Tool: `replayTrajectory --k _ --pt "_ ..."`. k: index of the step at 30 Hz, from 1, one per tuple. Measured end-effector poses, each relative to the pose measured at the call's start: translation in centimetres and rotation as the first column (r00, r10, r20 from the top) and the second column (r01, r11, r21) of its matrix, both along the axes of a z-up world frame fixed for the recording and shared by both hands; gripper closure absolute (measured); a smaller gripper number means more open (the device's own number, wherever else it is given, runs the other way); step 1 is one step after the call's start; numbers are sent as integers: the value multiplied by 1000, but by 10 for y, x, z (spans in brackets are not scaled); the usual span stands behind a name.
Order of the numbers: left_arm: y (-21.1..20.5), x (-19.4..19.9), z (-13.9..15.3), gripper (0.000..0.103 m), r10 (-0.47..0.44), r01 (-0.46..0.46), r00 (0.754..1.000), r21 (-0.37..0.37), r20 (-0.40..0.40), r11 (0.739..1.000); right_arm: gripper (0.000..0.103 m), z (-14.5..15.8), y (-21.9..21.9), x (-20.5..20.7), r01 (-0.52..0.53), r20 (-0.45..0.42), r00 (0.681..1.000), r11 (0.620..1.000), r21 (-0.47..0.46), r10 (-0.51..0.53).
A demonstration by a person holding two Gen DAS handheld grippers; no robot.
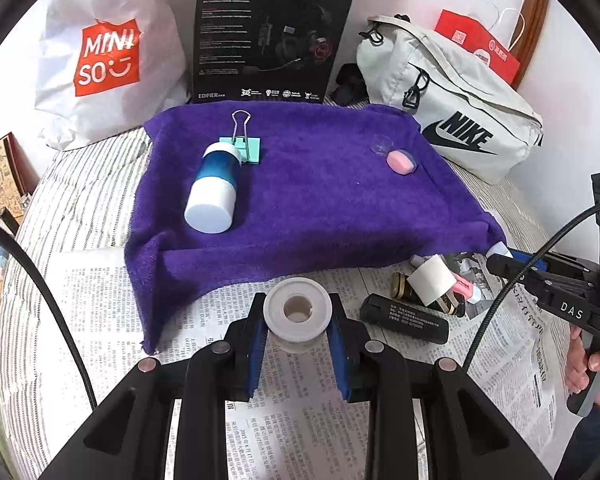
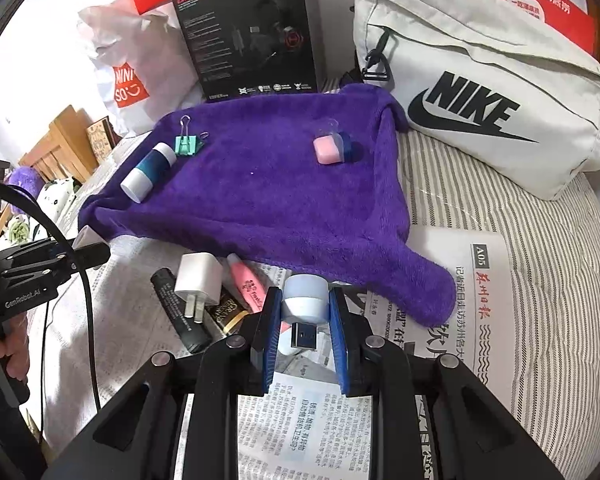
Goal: Organize rigid objects
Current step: 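Carry the tape roll beside the clip while the right tool sets the bottle beside the pink jar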
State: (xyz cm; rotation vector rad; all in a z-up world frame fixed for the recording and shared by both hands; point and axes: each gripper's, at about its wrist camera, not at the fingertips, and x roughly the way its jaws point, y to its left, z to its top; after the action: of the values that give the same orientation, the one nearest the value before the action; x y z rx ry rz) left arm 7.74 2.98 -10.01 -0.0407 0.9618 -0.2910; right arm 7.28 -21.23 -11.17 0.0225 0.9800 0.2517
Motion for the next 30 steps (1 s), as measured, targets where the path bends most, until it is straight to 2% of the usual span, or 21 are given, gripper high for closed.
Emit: replayTrajectory --k 10,16,30 --pt "8 2 14 76 4 -3 1000 -13 16 1000 80 17 -1 5 -8 35 999 1000 18 8" --pt "11 10 20 76 0 1 1000 -21 19 1000 80 27 -2 14 -9 54 999 1000 -7 10" --pt "11 48 24 76 4 -4 1000 -12 14 1000 80 22 -7 49 6 41 999 1000 -6 -6"
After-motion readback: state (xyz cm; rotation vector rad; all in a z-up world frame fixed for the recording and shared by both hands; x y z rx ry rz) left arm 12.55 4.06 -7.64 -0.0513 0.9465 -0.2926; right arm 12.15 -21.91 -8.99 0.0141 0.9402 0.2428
